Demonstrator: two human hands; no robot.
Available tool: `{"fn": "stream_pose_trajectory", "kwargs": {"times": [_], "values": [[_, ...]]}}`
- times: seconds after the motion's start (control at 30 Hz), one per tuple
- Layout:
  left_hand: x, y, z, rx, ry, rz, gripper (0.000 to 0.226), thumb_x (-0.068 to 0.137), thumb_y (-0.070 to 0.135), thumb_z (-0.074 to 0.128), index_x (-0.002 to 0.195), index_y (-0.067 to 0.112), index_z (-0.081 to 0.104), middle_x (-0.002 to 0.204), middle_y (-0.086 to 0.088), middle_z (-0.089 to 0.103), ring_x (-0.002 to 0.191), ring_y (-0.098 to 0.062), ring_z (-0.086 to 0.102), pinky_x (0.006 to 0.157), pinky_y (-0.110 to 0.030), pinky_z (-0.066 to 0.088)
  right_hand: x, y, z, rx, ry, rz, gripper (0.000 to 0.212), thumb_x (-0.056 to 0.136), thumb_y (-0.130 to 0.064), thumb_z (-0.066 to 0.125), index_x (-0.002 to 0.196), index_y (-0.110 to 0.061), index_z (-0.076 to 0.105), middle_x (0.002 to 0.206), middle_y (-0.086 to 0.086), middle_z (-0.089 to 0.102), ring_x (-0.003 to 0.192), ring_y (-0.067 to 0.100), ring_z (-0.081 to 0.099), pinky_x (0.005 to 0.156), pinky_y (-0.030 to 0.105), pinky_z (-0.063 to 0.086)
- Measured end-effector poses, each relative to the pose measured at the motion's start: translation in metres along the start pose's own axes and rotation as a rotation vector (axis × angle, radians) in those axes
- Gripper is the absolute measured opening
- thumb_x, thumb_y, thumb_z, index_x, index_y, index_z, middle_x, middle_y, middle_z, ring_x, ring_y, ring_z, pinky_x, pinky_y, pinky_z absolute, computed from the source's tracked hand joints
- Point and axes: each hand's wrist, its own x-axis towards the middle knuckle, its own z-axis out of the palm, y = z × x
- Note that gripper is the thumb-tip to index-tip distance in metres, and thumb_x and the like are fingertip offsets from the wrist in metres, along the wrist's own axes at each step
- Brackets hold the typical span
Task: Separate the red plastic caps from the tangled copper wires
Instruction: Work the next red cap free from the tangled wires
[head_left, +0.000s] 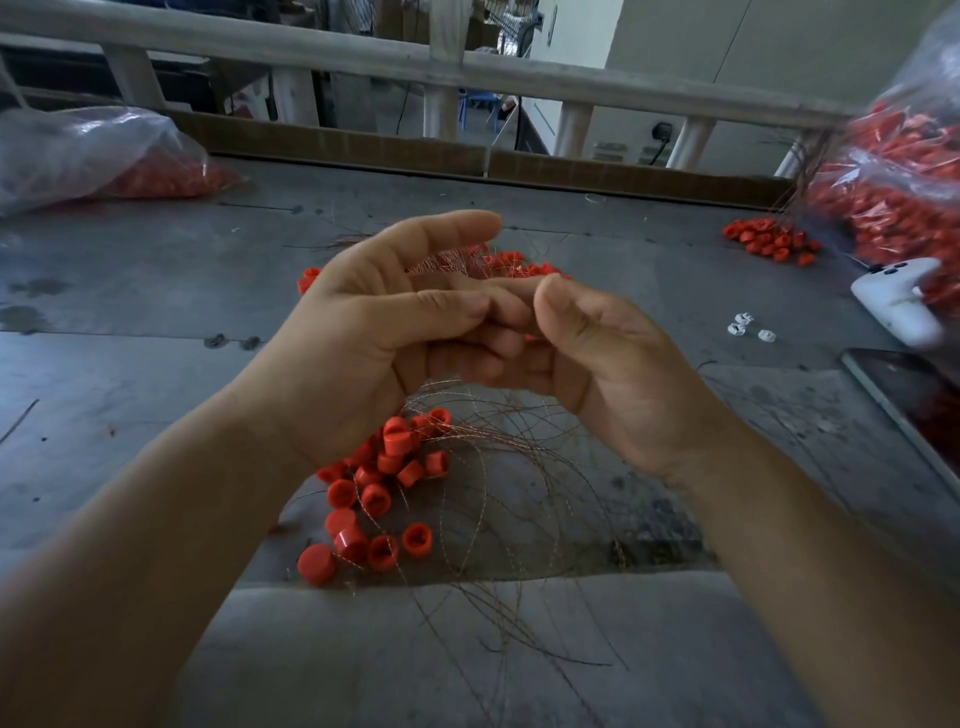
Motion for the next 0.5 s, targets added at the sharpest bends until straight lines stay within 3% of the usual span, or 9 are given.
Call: {"fn": "stream_pose_trajectory", "kwargs": {"times": [0.13, 0.2, 0.33, 0.4, 0.5], "values": [[-0.0001, -0.0010, -0.0007, 0.009, -0.012, 0.012, 0.043, 0.071, -0.002, 0.051, 0.112, 0.009, 0.055, 0.074, -0.008, 0.071, 0.063, -0.015, 0.068, 0.057, -0.021, 0.055, -0.0001, -0.0017, -0.0025, 0.027, 0.004, 0.044, 0.037, 0.080, -0.034, 0.051, 0.096, -0.003, 0.062, 0.066, -0.003, 0.064, 0.060, 0.013, 0.063, 0.061, 0.030, 0.054], [0.0001, 0.0000, -0.0017, 0.009, -0.011, 0.026, 0.042, 0.072, -0.003, 0.050, 0.111, 0.009, 0.055, 0.074, -0.008, 0.071, 0.063, -0.014, 0.068, 0.056, -0.021, 0.054, -0.0007, -0.0028, -0.0033, 0.048, -0.002, 0.059, 0.033, 0.077, -0.031, 0.055, 0.099, -0.007, 0.061, 0.056, -0.006, 0.058, 0.050, 0.008, 0.056, 0.064, 0.033, 0.056], [-0.0001, 0.0020, -0.0029, 0.007, -0.030, 0.043, 0.042, 0.072, -0.005, 0.048, 0.110, 0.009, 0.055, 0.074, -0.007, 0.071, 0.062, -0.013, 0.067, 0.056, -0.020, 0.054, -0.0017, -0.0038, -0.0038, -0.016, -0.011, 0.043, 0.026, 0.069, -0.031, 0.062, 0.091, -0.016, 0.062, 0.062, -0.010, 0.062, 0.058, 0.005, 0.058, 0.062, 0.023, 0.054], [-0.0005, 0.0016, -0.0024, 0.002, -0.044, 0.033, 0.042, 0.071, -0.006, 0.047, 0.110, 0.009, 0.056, 0.073, -0.006, 0.070, 0.061, -0.013, 0.067, 0.055, -0.020, 0.054, -0.0016, -0.0034, -0.0047, -0.045, 0.006, 0.030, 0.015, 0.069, -0.030, 0.063, 0.082, -0.021, 0.064, 0.067, -0.009, 0.064, 0.064, 0.006, 0.059, 0.060, 0.021, 0.051], [-0.0009, 0.0011, -0.0017, -0.004, -0.059, 0.027, 0.041, 0.072, -0.006, 0.047, 0.109, 0.009, 0.057, 0.074, -0.007, 0.070, 0.061, -0.013, 0.067, 0.056, -0.020, 0.053, -0.0015, -0.0027, -0.0060, -0.060, 0.023, 0.026, 0.016, 0.065, -0.033, 0.065, 0.076, -0.022, 0.064, 0.069, -0.007, 0.065, 0.068, 0.008, 0.061, 0.060, 0.021, 0.051]]}}
